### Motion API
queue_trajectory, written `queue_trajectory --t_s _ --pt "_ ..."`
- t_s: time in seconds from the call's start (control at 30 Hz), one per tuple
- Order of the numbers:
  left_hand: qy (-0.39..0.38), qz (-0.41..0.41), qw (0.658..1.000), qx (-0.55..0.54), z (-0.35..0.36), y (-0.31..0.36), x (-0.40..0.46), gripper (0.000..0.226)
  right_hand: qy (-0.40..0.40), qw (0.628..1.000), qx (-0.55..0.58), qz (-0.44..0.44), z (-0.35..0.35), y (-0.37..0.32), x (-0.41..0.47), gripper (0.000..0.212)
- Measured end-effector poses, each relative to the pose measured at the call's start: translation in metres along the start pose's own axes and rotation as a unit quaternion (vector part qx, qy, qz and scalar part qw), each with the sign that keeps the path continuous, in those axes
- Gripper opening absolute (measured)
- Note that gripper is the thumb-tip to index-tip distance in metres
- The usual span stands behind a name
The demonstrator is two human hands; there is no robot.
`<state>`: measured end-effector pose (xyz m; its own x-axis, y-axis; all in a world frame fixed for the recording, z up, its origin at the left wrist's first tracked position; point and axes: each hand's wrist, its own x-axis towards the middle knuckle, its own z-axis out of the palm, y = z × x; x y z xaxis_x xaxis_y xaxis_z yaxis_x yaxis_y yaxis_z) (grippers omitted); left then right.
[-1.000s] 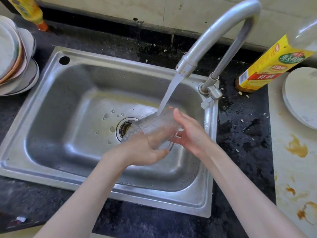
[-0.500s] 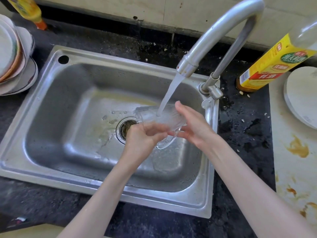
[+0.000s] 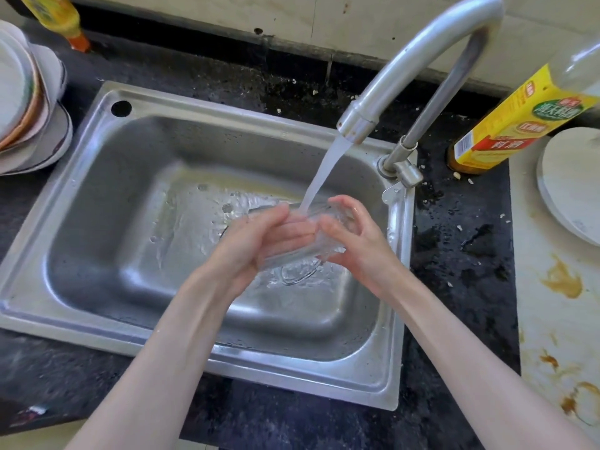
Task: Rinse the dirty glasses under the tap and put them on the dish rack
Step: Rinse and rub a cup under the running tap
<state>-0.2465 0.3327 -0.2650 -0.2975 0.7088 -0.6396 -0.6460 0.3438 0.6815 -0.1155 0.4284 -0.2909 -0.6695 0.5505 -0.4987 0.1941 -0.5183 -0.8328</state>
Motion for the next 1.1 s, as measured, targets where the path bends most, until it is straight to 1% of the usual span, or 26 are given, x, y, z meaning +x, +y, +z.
queue_trajectory --t_s 0.07,0.1,0.13,0.17,0.2,0.23,0.27,0.3,0.33,0.37,0.43,0.5,0.57,0.63,0.67,0.73,0.83,0.87,0.97,1.03,1.1 --pt "0.094 0.035 0.992 0.076 0.001 -0.004 0.002 0.030 0.023 0.999 0.026 0.019 0.004 0.000 0.001 0.028" --pt "0.113 0.058 0.987 0.096 0.001 -0.005 0.000 0.031 0.030 0.998 0.044 0.030 0.006 0.000 0.001 0.025" --pt "0.106 0.095 0.983 0.118 0.000 -0.006 0.000 0.027 0.037 0.997 0.060 0.040 0.007 0.000 0.002 0.025" --pt "0.067 0.135 0.976 0.158 -0.001 -0.007 -0.003 0.020 0.045 0.995 0.073 0.055 0.008 -0.001 0.003 0.028" --pt "0.005 0.166 0.958 0.232 -0.004 -0.009 -0.005 0.012 0.053 0.992 0.089 0.075 0.007 -0.001 0.006 0.035" --pt "-0.061 0.177 0.932 0.309 -0.007 -0.009 -0.008 0.015 0.053 0.987 0.111 0.100 0.006 -0.003 0.008 0.045" --pt "-0.104 0.183 0.905 0.369 -0.010 -0.011 -0.008 0.022 0.041 0.982 0.130 0.128 0.004 -0.006 0.008 0.052" --pt "-0.118 0.197 0.883 0.409 -0.012 -0.011 -0.008 0.023 0.022 0.976 0.145 0.160 0.002 -0.008 0.009 0.056" --pt "-0.108 0.204 0.880 0.416 -0.012 -0.011 -0.008 0.018 0.005 0.971 0.148 0.190 0.002 -0.010 0.009 0.055" --pt "-0.091 0.211 0.888 0.398 -0.010 -0.008 -0.009 0.011 -0.004 0.967 0.145 0.211 0.001 -0.011 0.007 0.052" --pt "-0.022 0.215 0.919 0.330 -0.005 -0.005 -0.006 0.014 -0.007 0.969 0.120 0.215 0.000 -0.008 0.005 0.050" --pt "0.040 0.197 0.939 0.279 -0.002 -0.005 -0.001 0.018 -0.016 0.981 0.098 0.165 0.002 -0.004 0.005 0.051" --pt "0.063 0.143 0.965 0.209 0.002 -0.004 0.001 0.022 -0.005 0.990 0.109 0.090 0.004 -0.001 0.003 0.038" --pt "0.054 0.102 0.983 0.146 0.003 0.000 0.000 0.028 0.004 0.989 0.139 0.053 0.004 0.003 -0.001 0.033" --pt "0.037 0.094 0.985 0.138 0.003 0.004 0.000 0.033 0.005 0.986 0.157 0.049 0.002 0.005 -0.002 0.030" --pt "-0.002 0.077 0.987 0.139 0.006 0.011 -0.003 0.039 0.021 0.978 0.195 0.076 -0.002 0.007 -0.005 0.022" --pt "-0.051 0.051 0.987 0.144 0.009 0.017 -0.004 0.040 0.080 0.962 0.225 0.133 -0.005 0.006 -0.006 0.022" --pt "-0.069 0.047 0.987 0.141 0.011 0.018 -0.004 0.039 0.098 0.959 0.227 0.142 -0.004 0.005 -0.005 0.019" --pt "-0.115 0.048 0.980 0.155 0.016 0.021 -0.007 0.038 0.125 0.956 0.221 0.149 -0.004 0.002 -0.003 0.023" --pt "-0.111 0.061 0.976 0.176 0.018 0.022 -0.008 0.035 0.129 0.955 0.219 0.156 -0.007 0.001 -0.001 0.022" --pt "-0.085 0.077 0.972 0.203 0.020 0.022 -0.006 0.035 0.131 0.952 0.221 0.167 -0.010 0.000 0.000 0.024"
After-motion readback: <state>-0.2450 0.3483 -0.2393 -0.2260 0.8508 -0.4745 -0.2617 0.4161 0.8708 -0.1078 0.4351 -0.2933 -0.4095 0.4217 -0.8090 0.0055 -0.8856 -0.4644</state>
